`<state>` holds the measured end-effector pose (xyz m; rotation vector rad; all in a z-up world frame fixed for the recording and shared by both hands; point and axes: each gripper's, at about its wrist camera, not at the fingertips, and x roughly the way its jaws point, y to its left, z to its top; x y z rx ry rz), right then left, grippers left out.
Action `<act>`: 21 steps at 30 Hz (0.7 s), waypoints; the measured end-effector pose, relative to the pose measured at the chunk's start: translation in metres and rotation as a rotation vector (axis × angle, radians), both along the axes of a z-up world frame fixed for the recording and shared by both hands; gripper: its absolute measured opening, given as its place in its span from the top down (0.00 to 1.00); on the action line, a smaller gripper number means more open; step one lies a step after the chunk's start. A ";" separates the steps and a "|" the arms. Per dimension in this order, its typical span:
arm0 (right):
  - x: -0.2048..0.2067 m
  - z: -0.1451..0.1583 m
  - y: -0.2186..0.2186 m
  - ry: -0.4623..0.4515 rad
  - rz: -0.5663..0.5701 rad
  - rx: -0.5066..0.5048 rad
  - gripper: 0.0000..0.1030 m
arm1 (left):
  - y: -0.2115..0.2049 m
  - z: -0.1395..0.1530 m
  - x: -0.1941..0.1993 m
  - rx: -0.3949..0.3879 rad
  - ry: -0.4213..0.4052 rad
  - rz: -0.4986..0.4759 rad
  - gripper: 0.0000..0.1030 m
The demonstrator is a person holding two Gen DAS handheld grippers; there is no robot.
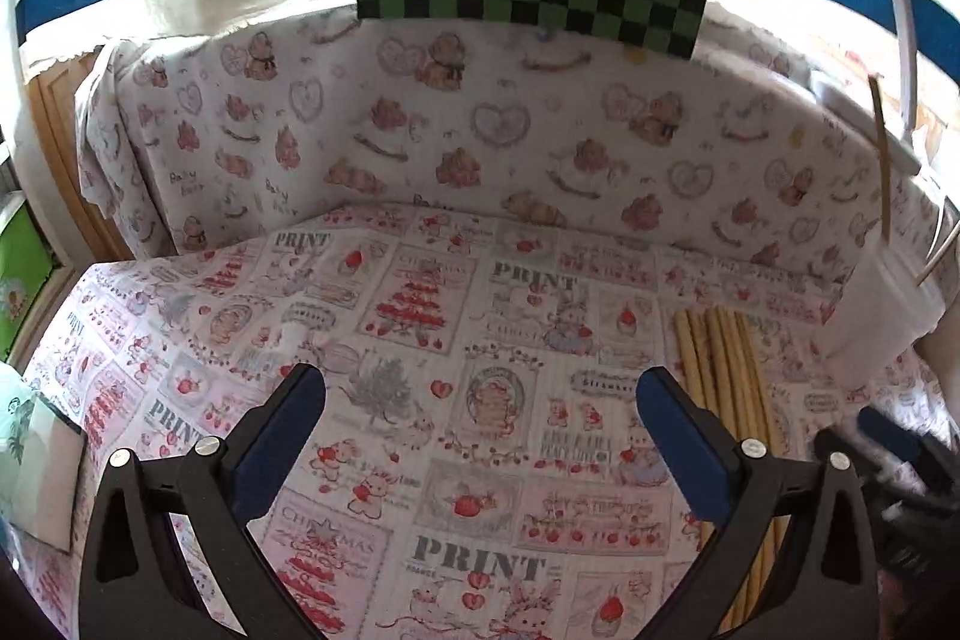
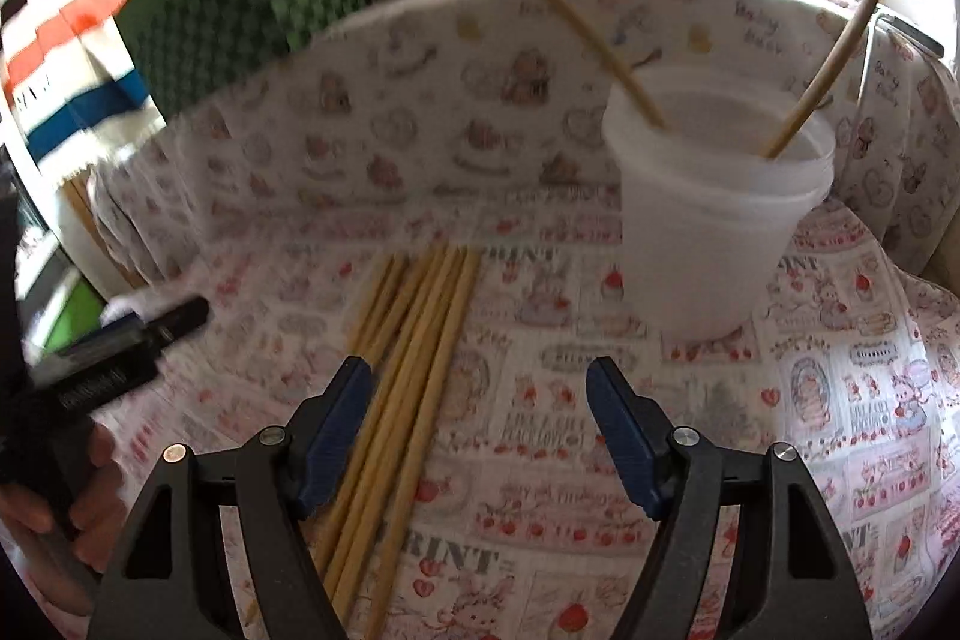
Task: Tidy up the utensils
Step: 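Move both open tools back over the bamboo stick pile, then close the right tool on one bamboo stick from the pile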
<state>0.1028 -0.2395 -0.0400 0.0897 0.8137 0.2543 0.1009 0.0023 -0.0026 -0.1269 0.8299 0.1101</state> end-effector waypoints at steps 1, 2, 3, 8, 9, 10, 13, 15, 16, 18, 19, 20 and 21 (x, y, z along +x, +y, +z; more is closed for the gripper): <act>0.000 -0.002 0.004 0.010 0.003 -0.025 0.26 | 0.001 0.003 -0.002 -0.006 -0.012 0.000 0.00; 0.001 -0.005 0.007 0.023 0.001 -0.051 0.26 | 0.001 0.006 -0.004 -0.010 -0.022 -0.002 0.00; 0.002 -0.007 0.009 0.037 -0.002 -0.073 0.26 | 0.001 0.008 -0.005 -0.013 -0.029 -0.006 0.00; 0.006 -0.019 0.011 0.108 0.008 -0.067 0.27 | -0.005 0.014 -0.009 0.000 -0.043 -0.032 0.00; 0.006 -0.020 0.012 0.111 0.010 -0.072 0.29 | -0.006 0.015 -0.009 0.011 -0.045 -0.034 0.00; 0.006 -0.021 0.013 0.113 0.015 -0.082 0.32 | -0.008 0.015 -0.009 0.020 -0.049 -0.037 0.00; 0.006 -0.022 0.016 0.120 0.022 -0.099 0.37 | -0.013 0.016 -0.010 0.051 -0.058 -0.046 0.00; 0.005 -0.021 0.016 0.122 0.022 -0.109 0.39 | -0.014 0.016 -0.010 0.056 -0.059 -0.044 0.00; 0.005 -0.021 0.017 0.125 0.021 -0.116 0.43 | -0.013 0.016 -0.011 0.053 -0.063 -0.038 0.00; 0.003 -0.021 0.017 0.136 0.037 -0.105 0.47 | -0.011 0.018 -0.012 0.032 -0.069 -0.036 0.00; 0.002 -0.021 0.019 0.136 0.042 -0.110 0.47 | -0.010 0.018 -0.012 0.021 -0.068 -0.039 0.00; 0.001 -0.021 0.021 0.131 0.044 -0.119 0.47 | -0.010 0.018 -0.012 0.011 -0.066 -0.041 0.00; 0.001 -0.021 0.022 0.128 0.046 -0.125 0.48 | -0.009 0.019 -0.012 0.004 -0.065 -0.041 0.00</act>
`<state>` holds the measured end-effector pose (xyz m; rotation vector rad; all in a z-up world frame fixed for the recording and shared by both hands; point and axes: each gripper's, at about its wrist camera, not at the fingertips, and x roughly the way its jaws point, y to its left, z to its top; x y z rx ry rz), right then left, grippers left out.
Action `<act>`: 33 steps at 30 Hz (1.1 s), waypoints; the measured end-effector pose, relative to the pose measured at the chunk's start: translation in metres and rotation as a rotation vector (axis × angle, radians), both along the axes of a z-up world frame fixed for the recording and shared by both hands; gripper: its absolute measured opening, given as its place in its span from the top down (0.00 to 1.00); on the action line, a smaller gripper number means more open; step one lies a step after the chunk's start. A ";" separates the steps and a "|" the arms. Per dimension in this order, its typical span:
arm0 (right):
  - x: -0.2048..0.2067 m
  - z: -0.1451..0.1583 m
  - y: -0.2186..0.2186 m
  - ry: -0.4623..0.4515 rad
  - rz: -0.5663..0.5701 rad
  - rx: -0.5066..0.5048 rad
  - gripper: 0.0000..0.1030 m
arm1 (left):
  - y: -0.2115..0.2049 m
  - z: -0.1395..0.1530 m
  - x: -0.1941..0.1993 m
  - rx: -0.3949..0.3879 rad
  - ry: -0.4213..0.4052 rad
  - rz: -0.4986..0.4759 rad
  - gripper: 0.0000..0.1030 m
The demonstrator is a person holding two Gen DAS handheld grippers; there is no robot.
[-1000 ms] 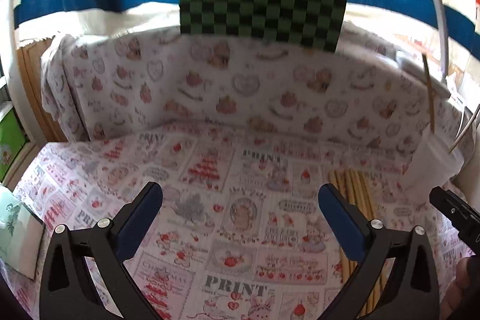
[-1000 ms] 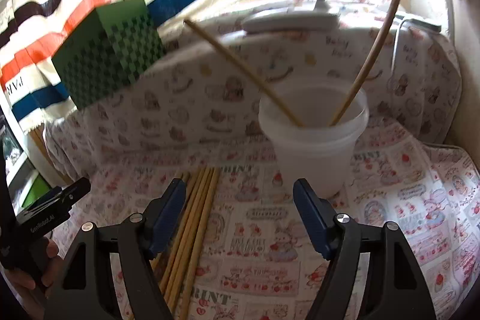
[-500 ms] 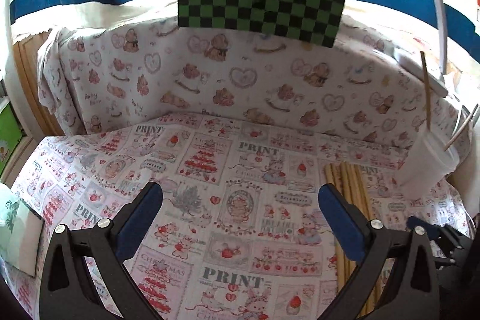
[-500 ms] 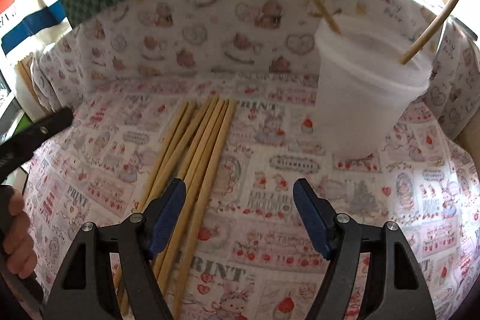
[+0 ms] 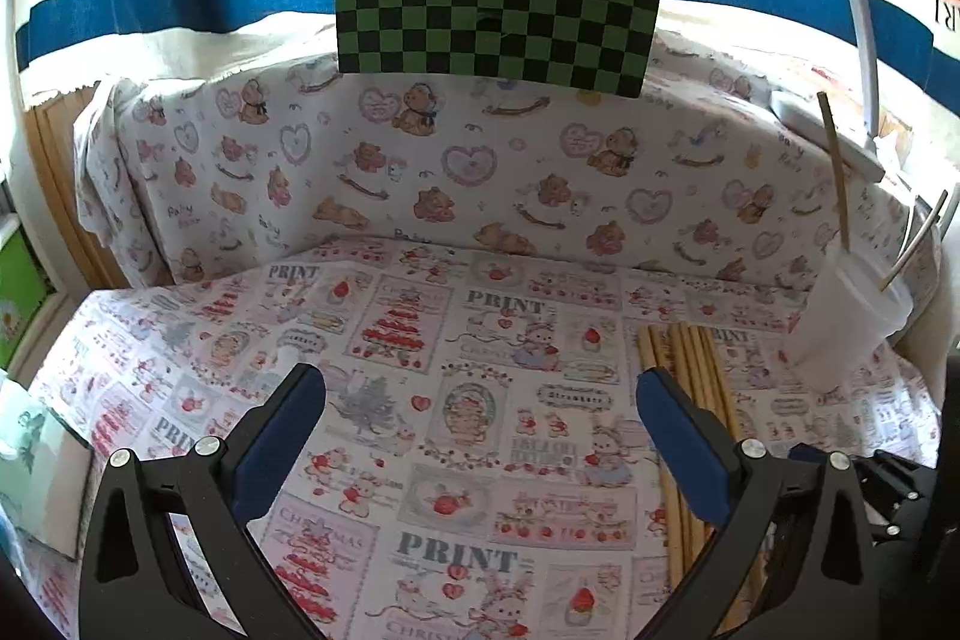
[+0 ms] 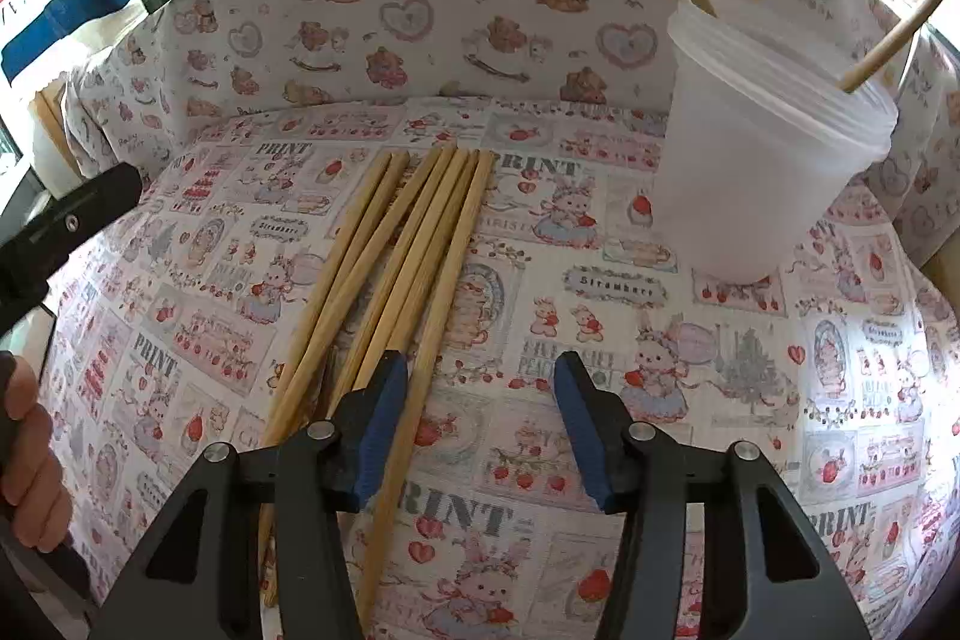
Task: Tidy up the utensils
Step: 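Close the right tool on one bamboo stick from the pile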
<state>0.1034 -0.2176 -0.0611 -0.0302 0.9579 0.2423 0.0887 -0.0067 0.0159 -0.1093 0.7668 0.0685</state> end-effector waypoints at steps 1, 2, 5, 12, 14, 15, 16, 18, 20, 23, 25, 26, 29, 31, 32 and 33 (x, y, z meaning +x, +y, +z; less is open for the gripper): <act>0.000 0.000 0.001 0.001 0.003 -0.006 0.49 | 0.000 0.000 0.000 -0.002 0.000 0.001 0.00; 0.000 0.000 0.002 0.003 0.005 -0.012 0.50 | 0.000 0.000 0.000 -0.001 0.001 0.001 0.00; -0.002 -0.001 0.005 -0.003 0.011 -0.034 0.65 | -0.002 -0.003 0.002 0.007 0.015 -0.006 0.00; -0.002 0.000 0.001 -0.014 -0.009 -0.046 0.92 | -0.021 -0.014 0.005 0.049 0.064 -0.081 0.00; 0.002 0.000 -0.006 0.001 -0.029 -0.013 0.92 | -0.032 -0.019 0.005 0.074 0.086 -0.138 0.00; 0.004 0.000 -0.011 0.010 -0.041 0.001 0.92 | -0.038 -0.022 0.004 0.078 0.099 -0.169 0.00; 0.006 0.001 -0.014 0.017 -0.051 0.007 0.92 | -0.043 -0.024 0.004 0.075 0.113 -0.201 0.03; 0.008 0.002 -0.023 0.023 -0.082 0.025 0.92 | -0.052 -0.028 0.002 0.057 0.140 -0.248 0.14; 0.010 0.004 -0.031 0.026 -0.115 0.048 0.92 | -0.059 -0.031 0.000 0.028 0.165 -0.281 0.26; 0.016 0.003 -0.044 0.039 -0.160 0.075 0.92 | -0.067 -0.036 -0.002 -0.016 0.198 -0.329 0.41; 0.019 0.004 -0.051 0.049 -0.176 0.087 0.92 | -0.073 -0.038 -0.003 -0.019 0.211 -0.356 0.53; 0.020 0.004 -0.054 0.054 -0.183 0.088 0.92 | -0.077 -0.039 -0.004 -0.010 0.212 -0.366 0.55; 0.022 0.004 -0.058 0.062 -0.194 0.088 0.92 | -0.084 -0.040 -0.009 -0.002 0.215 -0.390 0.66; 0.021 0.004 -0.061 0.062 -0.196 0.088 0.92 | -0.085 -0.039 -0.010 -0.027 0.226 -0.408 0.69; 0.021 0.004 -0.061 0.062 -0.196 0.084 0.92 | -0.086 -0.039 -0.010 -0.046 0.235 -0.417 0.69; 0.022 0.004 -0.061 0.062 -0.198 0.079 0.92 | -0.086 -0.039 -0.010 -0.066 0.243 -0.424 0.70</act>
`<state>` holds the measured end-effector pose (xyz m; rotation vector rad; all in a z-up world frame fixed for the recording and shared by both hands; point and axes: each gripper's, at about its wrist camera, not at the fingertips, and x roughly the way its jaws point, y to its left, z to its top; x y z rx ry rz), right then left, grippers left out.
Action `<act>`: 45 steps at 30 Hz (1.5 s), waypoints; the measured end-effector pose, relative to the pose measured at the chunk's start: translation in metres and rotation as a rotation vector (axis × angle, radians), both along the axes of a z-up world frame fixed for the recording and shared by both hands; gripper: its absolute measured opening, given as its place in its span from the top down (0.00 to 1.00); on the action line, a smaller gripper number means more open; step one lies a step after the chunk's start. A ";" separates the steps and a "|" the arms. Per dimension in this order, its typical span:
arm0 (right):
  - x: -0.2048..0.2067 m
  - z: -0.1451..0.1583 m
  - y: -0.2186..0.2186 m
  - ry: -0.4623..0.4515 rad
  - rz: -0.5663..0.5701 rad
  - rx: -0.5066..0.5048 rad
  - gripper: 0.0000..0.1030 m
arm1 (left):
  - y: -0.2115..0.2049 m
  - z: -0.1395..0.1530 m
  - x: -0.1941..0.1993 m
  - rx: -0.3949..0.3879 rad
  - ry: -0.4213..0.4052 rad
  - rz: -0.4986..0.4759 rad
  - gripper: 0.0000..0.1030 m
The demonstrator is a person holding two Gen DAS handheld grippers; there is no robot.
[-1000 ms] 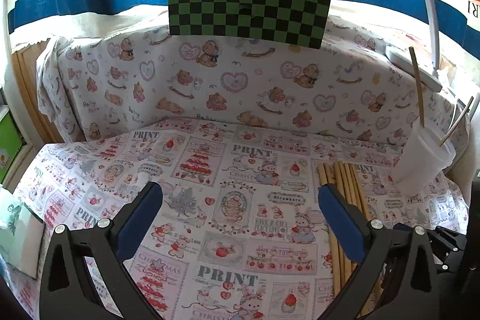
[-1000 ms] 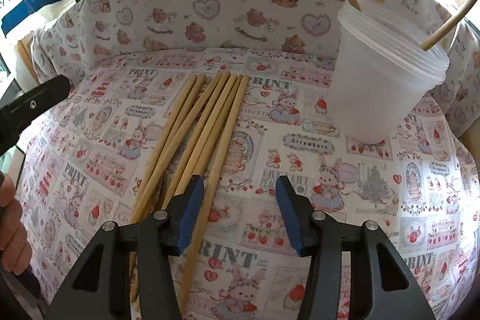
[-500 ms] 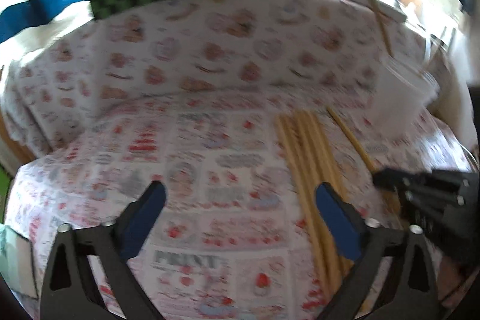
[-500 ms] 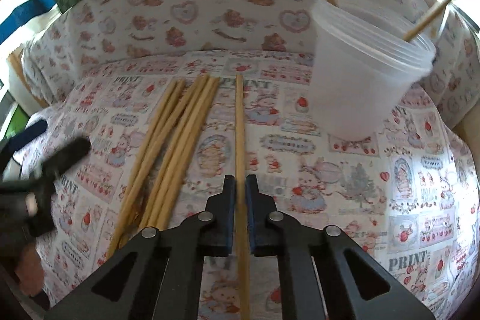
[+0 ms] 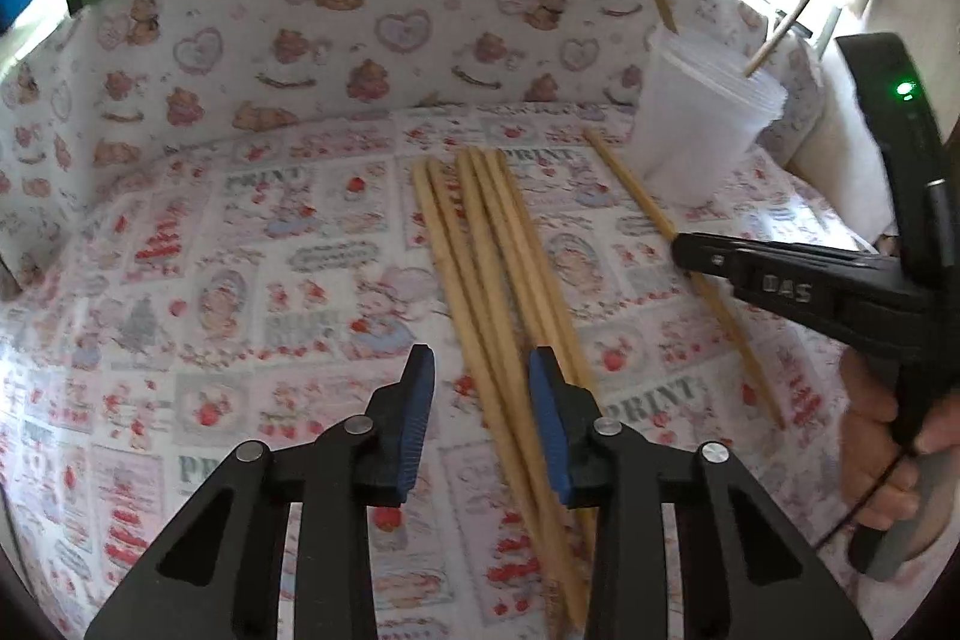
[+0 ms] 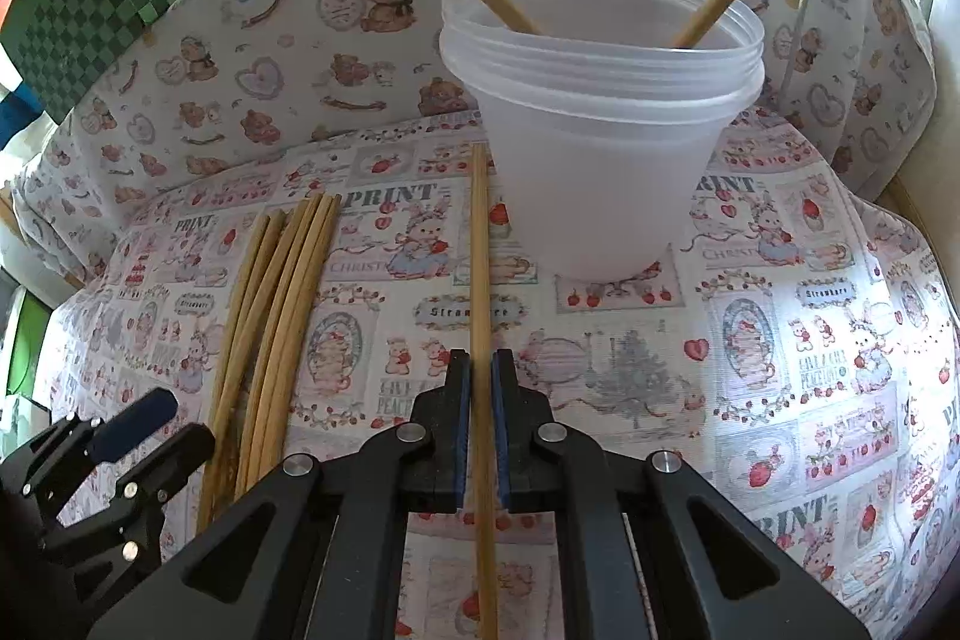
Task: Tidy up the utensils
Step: 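Close the right tool on one bamboo stick from the pile, then close the left tool on another stick while the right tool holds its stick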
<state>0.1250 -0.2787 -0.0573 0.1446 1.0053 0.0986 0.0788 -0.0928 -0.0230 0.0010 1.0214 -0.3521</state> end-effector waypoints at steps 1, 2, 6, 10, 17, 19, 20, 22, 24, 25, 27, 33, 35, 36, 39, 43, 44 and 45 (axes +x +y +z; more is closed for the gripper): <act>0.000 -0.001 0.002 0.001 -0.001 -0.006 0.92 | 0.000 0.000 -0.001 -0.012 0.009 -0.005 0.71; 0.001 -0.002 0.002 0.003 -0.001 -0.009 0.92 | 0.000 0.001 -0.002 -0.020 0.013 -0.011 0.71; 0.000 -0.001 0.002 0.003 0.000 -0.018 0.92 | -0.006 -0.003 -0.004 -0.004 0.028 -0.033 0.83; 0.002 -0.004 0.009 0.002 -0.001 -0.026 0.92 | -0.007 -0.005 -0.003 0.004 0.021 -0.031 0.93; 0.001 -0.003 0.009 -0.015 -0.006 -0.028 0.92 | 0.004 0.008 -0.005 -0.026 -0.035 0.002 0.94; -0.001 -0.001 0.006 -0.024 -0.004 -0.009 0.92 | 0.009 0.013 -0.006 -0.053 -0.048 0.013 0.94; -0.001 0.000 0.005 -0.025 -0.003 -0.003 0.92 | 0.011 0.015 -0.006 -0.064 -0.054 0.019 0.94; -0.001 0.001 0.004 -0.021 0.001 0.004 0.92 | 0.014 0.017 -0.007 -0.068 -0.059 0.021 0.94; -0.001 0.001 0.002 -0.010 0.001 0.002 0.92 | 0.015 0.015 -0.005 -0.057 -0.052 0.025 0.94; 0.000 0.000 0.001 0.000 0.000 -0.005 0.92 | 0.014 0.013 -0.005 -0.048 -0.047 0.028 0.94; 0.001 -0.002 0.001 0.012 0.002 -0.018 0.92 | 0.012 0.009 -0.003 -0.024 -0.038 0.034 0.94; 0.001 -0.002 0.004 0.029 0.007 -0.035 0.92 | 0.012 -0.003 0.005 0.030 -0.048 0.060 0.94; 0.001 -0.002 0.004 0.034 0.008 -0.028 0.92 | 0.015 -0.007 0.008 0.017 -0.021 0.062 0.94; 0.001 -0.002 0.004 0.035 0.008 -0.027 0.92 | 0.015 -0.008 0.010 0.008 -0.007 0.061 0.94; 0.001 -0.002 0.004 0.036 0.008 -0.027 0.92 | 0.015 -0.011 0.013 0.033 0.016 0.063 0.94; 0.001 -0.002 0.003 0.037 0.007 -0.027 0.92 | 0.008 -0.012 0.010 0.070 0.040 0.037 0.93; 0.001 -0.002 0.003 0.037 0.006 -0.028 0.92 | 0.005 -0.012 0.008 0.106 0.041 0.029 0.92; 0.001 -0.002 0.003 0.038 0.005 -0.028 0.92 | 0.001 -0.012 0.007 0.132 0.042 0.027 0.92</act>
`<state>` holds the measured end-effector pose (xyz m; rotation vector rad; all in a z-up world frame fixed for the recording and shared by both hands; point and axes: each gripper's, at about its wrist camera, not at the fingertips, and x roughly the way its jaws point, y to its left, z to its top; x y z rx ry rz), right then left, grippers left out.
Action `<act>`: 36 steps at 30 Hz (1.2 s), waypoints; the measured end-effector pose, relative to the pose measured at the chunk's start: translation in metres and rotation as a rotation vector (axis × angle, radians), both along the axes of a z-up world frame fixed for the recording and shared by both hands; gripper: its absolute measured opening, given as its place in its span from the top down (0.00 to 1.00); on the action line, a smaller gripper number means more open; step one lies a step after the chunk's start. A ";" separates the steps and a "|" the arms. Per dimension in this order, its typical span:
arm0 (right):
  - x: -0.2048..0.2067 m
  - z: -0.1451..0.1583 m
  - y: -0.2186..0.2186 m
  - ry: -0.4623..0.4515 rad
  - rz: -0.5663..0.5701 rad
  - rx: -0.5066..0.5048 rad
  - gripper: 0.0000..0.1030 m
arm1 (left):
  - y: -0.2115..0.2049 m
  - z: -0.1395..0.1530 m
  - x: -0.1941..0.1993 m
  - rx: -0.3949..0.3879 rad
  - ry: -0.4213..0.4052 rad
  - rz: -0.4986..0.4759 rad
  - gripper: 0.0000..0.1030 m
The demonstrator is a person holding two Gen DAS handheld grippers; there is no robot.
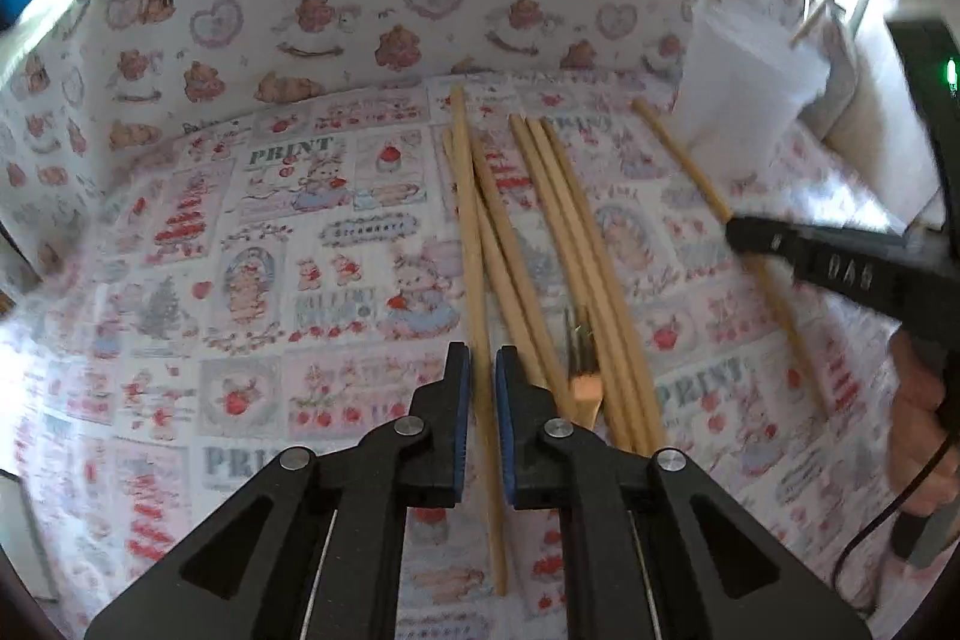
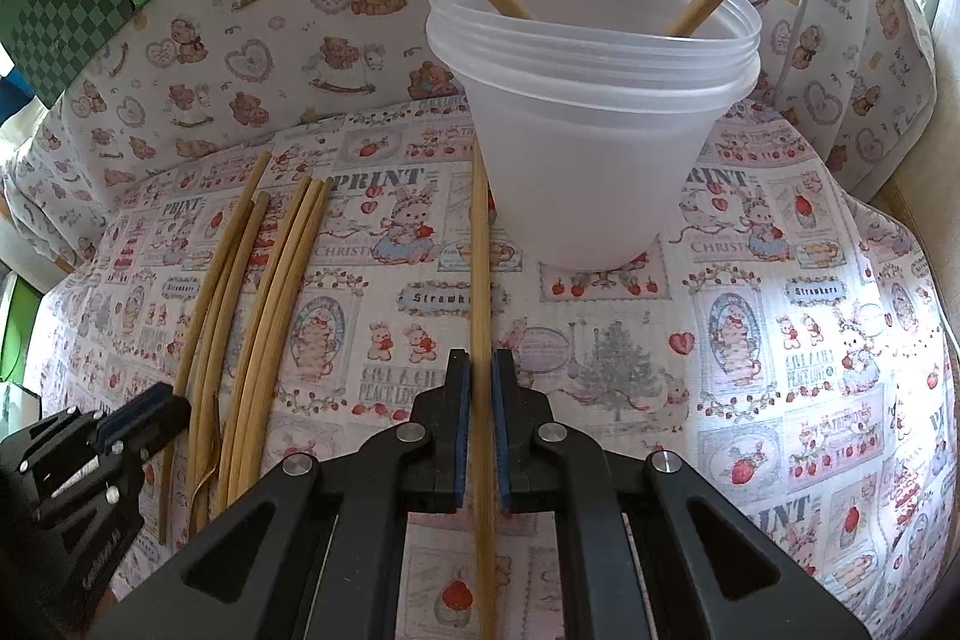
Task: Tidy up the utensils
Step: 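Close the left tool on another stick while the right tool holds its stick, then lift both held sticks up toward the clear cup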
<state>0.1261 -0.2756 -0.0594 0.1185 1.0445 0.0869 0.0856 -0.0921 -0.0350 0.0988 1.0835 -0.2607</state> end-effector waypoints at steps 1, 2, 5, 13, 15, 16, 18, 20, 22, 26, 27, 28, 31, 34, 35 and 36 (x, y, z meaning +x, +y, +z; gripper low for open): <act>0.000 0.000 -0.001 0.000 0.000 0.000 0.92 | -0.001 0.000 -0.001 0.015 0.007 0.000 0.91; 0.000 0.000 -0.001 0.000 -0.001 -0.001 0.92 | -0.001 0.001 -0.002 0.018 0.015 -0.002 0.91; 0.000 0.001 0.000 -0.005 0.001 -0.013 0.92 | 0.000 0.001 -0.004 0.017 0.029 -0.013 0.94; -0.008 0.016 -0.007 -0.067 0.020 0.075 0.92 | 0.020 0.036 -0.018 -0.057 -0.170 0.024 0.95; -0.011 0.021 -0.010 -0.089 0.023 0.100 0.92 | 0.027 0.050 -0.023 -0.079 -0.255 0.048 0.95; -0.012 0.024 -0.012 -0.099 0.024 0.114 0.92 | 0.031 0.058 -0.027 -0.094 -0.300 0.062 0.95; -0.014 0.028 -0.018 -0.109 0.022 0.152 0.92 | 0.036 0.069 -0.033 -0.126 -0.369 0.082 0.95; -0.014 0.029 -0.023 -0.102 0.030 0.188 0.92 | 0.043 0.078 -0.039 -0.163 -0.427 0.103 0.95; -0.015 0.029 -0.028 -0.082 0.041 0.232 0.92 | 0.050 0.085 -0.042 -0.191 -0.483 0.121 0.95; -0.012 0.025 -0.027 -0.036 0.072 0.225 0.92 | 0.060 0.099 -0.050 -0.238 -0.567 0.146 0.95; -0.011 0.023 -0.025 -0.030 0.080 0.217 0.92 | 0.063 0.102 -0.051 -0.251 -0.576 0.145 0.95; -0.011 0.022 -0.023 -0.022 0.088 0.205 0.92 | 0.064 0.103 -0.052 -0.257 -0.581 0.145 0.95; -0.011 0.017 -0.017 -0.010 0.098 0.173 0.92 | 0.064 0.105 -0.053 -0.249 -0.591 0.155 0.95; -0.011 0.019 -0.012 -0.040 0.098 0.154 0.92 | 0.065 0.103 -0.053 -0.220 -0.595 0.169 0.95; -0.010 0.021 -0.011 -0.052 0.100 0.141 0.92 | 0.067 0.103 -0.052 -0.227 -0.592 0.168 0.95; -0.008 0.022 -0.010 -0.058 0.108 0.133 0.92 | 0.068 0.103 -0.051 -0.234 -0.588 0.168 0.95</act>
